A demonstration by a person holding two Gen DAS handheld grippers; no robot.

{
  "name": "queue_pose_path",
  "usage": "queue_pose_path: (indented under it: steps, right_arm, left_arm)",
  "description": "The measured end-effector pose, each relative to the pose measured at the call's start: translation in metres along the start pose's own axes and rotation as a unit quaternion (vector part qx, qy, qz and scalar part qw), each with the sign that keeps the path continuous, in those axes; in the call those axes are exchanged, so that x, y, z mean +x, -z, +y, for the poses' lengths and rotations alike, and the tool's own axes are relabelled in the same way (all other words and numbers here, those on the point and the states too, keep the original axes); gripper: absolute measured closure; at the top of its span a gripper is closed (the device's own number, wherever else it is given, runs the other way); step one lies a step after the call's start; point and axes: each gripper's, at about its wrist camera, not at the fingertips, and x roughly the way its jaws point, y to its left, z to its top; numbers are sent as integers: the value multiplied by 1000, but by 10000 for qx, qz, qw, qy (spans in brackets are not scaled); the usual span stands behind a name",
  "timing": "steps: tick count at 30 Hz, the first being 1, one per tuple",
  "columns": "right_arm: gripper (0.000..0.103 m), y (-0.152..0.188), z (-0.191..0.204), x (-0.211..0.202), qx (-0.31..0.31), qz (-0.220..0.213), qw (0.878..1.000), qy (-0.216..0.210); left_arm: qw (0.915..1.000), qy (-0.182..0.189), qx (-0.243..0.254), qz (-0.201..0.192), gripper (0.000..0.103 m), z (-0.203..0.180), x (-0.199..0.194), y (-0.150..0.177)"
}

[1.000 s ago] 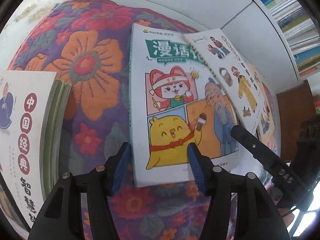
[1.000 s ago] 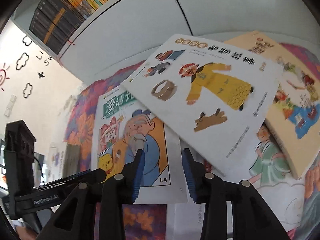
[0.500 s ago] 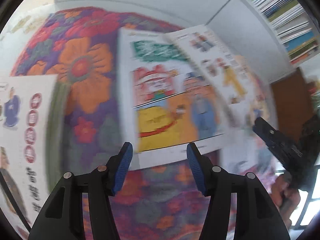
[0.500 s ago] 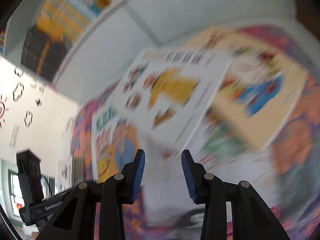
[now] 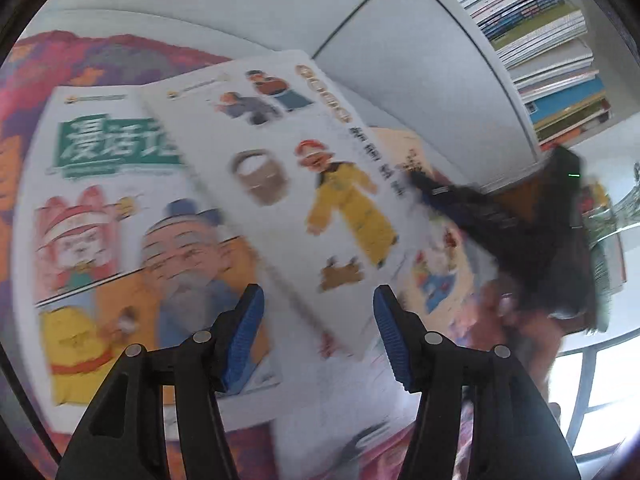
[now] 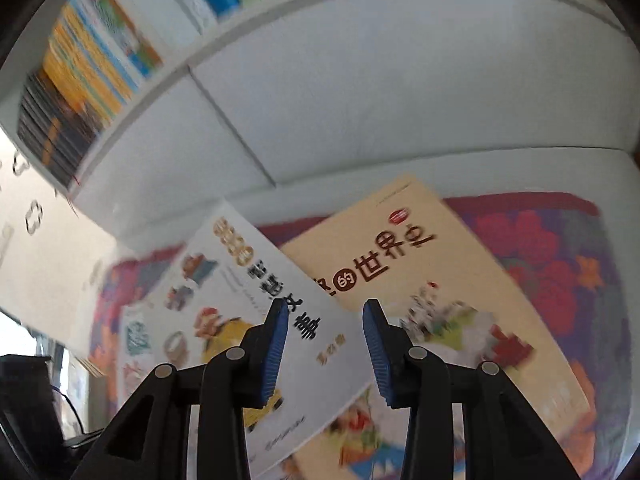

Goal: Organize books

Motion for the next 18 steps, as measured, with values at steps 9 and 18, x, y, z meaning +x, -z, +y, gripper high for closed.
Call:
queue_pose_path:
  steps: [9,18]
  right_arm:
    - [60,26,23,10,-865,606,9944,-32]
    - [60,105,40,-34,-636,905,9930,-411]
  left_arm:
    - [9977,-573,322,140,48,-4,-5,1]
    - [9864,-1237,979,465,48,-5,-27,48]
